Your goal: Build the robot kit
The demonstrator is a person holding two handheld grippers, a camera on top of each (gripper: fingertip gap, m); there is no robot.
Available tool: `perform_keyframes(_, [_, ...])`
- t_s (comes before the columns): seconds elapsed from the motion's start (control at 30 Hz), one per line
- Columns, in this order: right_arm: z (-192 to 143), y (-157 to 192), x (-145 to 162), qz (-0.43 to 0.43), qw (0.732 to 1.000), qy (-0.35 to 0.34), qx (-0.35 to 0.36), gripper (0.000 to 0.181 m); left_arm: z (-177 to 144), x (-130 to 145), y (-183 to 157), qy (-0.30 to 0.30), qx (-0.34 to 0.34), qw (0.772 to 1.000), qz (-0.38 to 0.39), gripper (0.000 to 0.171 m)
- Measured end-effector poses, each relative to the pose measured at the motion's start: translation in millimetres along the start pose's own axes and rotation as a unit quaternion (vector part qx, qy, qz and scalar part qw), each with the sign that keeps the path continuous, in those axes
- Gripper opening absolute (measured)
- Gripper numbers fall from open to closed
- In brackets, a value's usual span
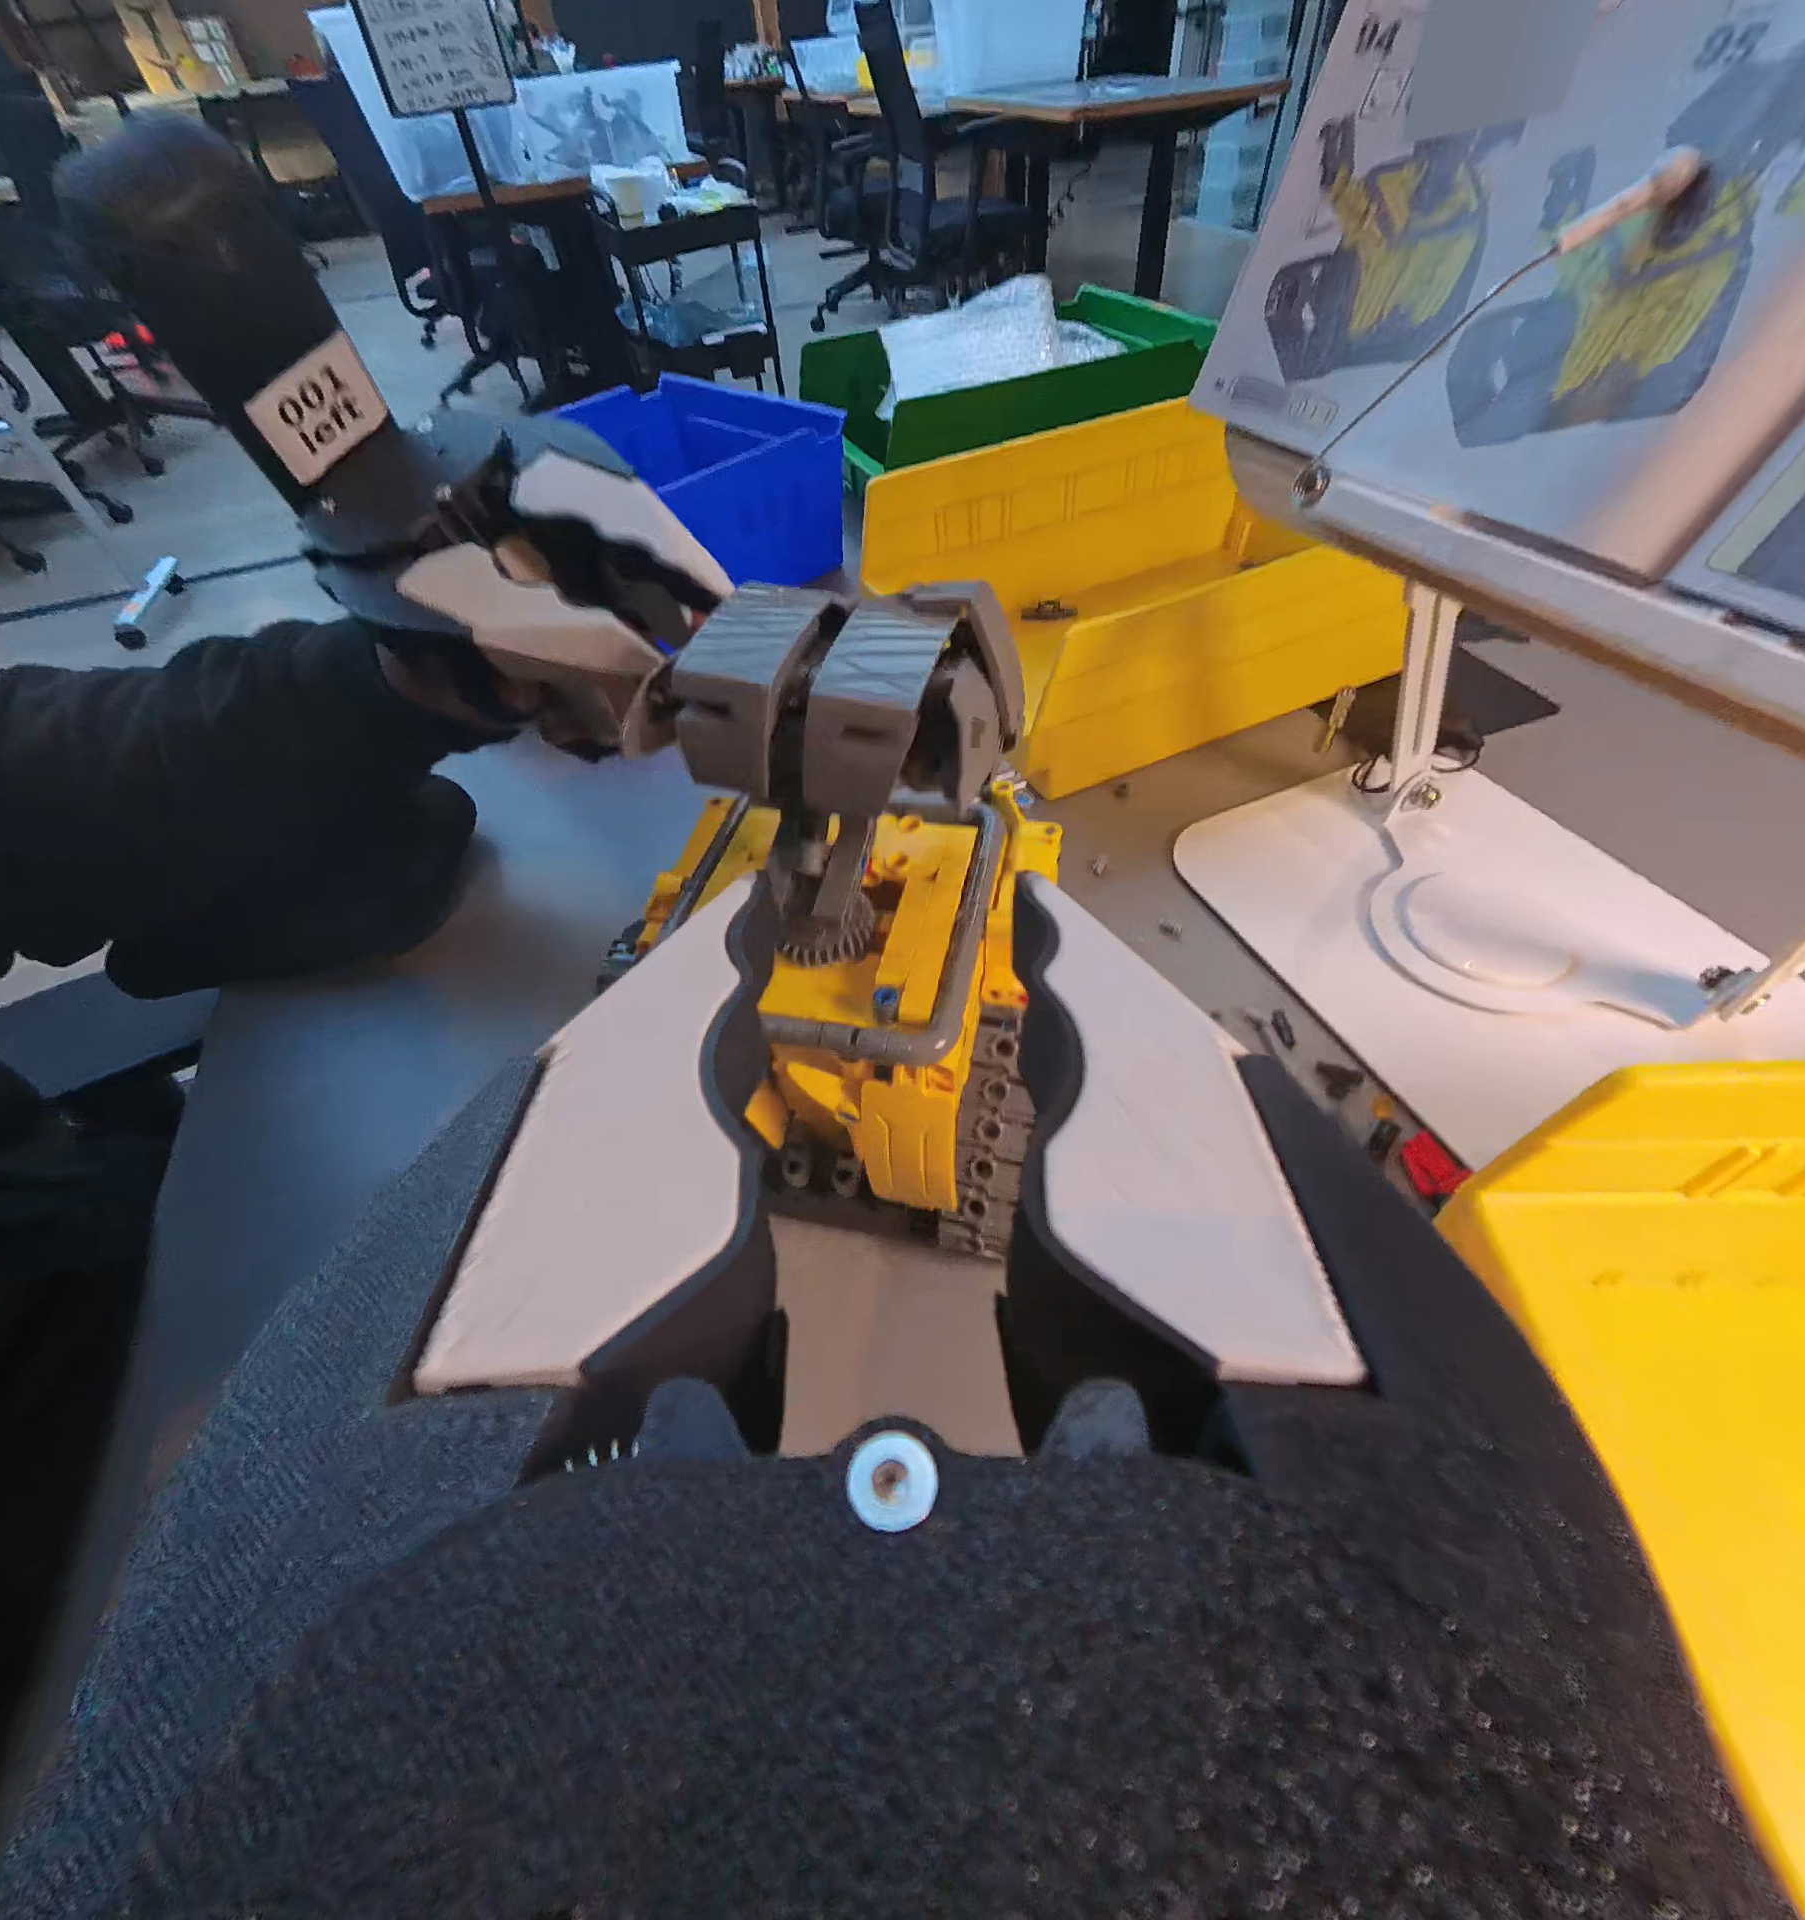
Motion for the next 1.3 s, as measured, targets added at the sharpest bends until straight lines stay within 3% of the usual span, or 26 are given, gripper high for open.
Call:
perform_keyframes(0.17, [27.9, 20.1, 28.0, 0.009, 0.998, 0.061, 0.026, 0.087, -12.2, 5.8, 15.3, -0.027, -0.018, 0.999, -0.031, 0.022])
perform_keyframes(0.27, [47.8, 28.8, 30.9, 0.0, 0.995, 0.077, 0.057, 0.099, -12.4, 17.7, 28.4, -0.032, -0.042, 0.996, -0.067, 0.031])
perform_keyframes(0.53, [61.2, 20.7, 30.3, -0.025, 0.998, 0.045, 0.024, 0.096, -10.1, 41.1, 45.9, -0.032, -0.046, 0.989, -0.137, 0.043])
perform_keyframes(0.77, [55.3, -21.1, 38.6, -0.069, 0.99, 0.007, -0.121, 0.096, 3.8, 45.3, 29.1, -0.035, 0.081, 0.983, -0.163, 0.045])
perform_keyframes(0.9, [58.7, -27.2, 41.8, -0.049, 0.987, 0.008, -0.152, 0.098, 18.8, 40.4, 11.4, -0.032, 0.118, 0.981, -0.153, 0.05])
perform_keyframes(1.07, [61.1, -24.8, 39.7, -0.047, 0.989, 0.01, -0.14, 0.097, 20.6, 10.5, -1.2, -0.08, 0.059, 0.991, -0.089, 0.029])
perform_keyframes(1.2, [64.3, -23.3, 38.5, -0.047, 0.989, 0.007, -0.142, 0.097, 19.2, -5.7, -11.3, -0.068, 0.003, 0.997, -0.026, 0.029])
perform_keyframes(1.3, [65.1, -23.2, 38.1, -0.048, 0.989, 0.006, -0.142, 0.098, 17.8, -2.6, -11.0, -0.075, 0.012, 0.996, -0.039, 0.028])
Point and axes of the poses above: each gripper's, where its closed fingertips meet, z out along the fingers, x out of its underside, y = z × x across the jaws, the point moved 8 cm from there along -z, back along the fingers, and after that the axes turned 15 degrees about y, right-handed, at the moved point
